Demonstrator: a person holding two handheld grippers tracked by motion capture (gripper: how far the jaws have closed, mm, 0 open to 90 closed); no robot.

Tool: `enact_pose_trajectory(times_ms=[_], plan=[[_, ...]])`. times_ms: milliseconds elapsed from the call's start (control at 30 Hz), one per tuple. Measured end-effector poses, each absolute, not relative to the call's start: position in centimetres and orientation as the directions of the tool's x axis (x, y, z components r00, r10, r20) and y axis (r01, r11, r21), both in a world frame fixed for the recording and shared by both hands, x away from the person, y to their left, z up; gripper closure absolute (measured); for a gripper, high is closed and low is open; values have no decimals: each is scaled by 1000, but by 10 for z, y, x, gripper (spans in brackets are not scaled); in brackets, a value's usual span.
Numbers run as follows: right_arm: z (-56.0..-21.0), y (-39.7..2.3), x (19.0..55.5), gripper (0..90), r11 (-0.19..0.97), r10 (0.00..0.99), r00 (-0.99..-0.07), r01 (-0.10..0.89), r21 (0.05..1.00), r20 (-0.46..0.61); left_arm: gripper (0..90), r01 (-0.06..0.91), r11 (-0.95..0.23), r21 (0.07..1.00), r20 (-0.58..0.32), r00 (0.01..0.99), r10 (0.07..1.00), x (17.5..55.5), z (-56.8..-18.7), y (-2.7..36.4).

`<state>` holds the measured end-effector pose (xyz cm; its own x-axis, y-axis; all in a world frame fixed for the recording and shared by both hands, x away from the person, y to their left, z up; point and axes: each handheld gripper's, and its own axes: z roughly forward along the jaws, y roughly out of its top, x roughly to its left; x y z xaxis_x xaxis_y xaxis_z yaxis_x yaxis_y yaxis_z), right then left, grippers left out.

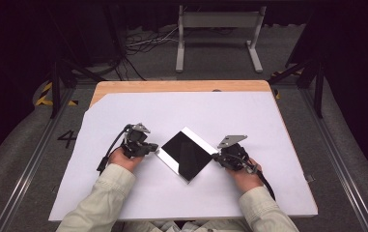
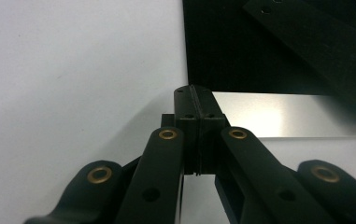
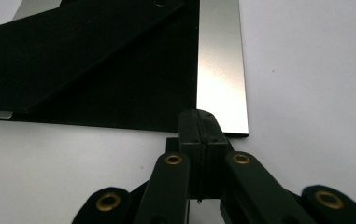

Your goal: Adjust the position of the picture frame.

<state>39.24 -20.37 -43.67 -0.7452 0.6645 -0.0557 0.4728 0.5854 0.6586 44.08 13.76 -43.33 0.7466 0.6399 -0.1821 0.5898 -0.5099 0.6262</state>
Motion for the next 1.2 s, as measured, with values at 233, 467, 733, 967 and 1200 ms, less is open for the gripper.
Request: enact_pose_trajectory(times_ms=[233, 467, 733, 967, 1200], plan=[[-434, -203, 389, 897, 599, 662, -746, 473, 646, -67, 900, 590, -504, 630, -160, 735, 659, 444, -437, 140], [-421, -212, 380, 897, 592, 671, -736, 458, 663, -90, 900, 590, -510, 625, -162, 738, 655, 445, -441, 138], [-416, -222, 378, 897, 565, 687, -722, 468, 680, -73, 900, 573, -535, 621, -147, 755, 639, 443, -441, 135], [-412, -233, 377, 897, 543, 709, -702, 480, 689, -69, 900, 548, -586, 597, -156, 796, 585, 437, -439, 126], [-409, -249, 377, 897, 500, 737, -674, 503, 705, -42, 900, 501, -641, 582, -186, 849, 495, 424, -438, 109]])
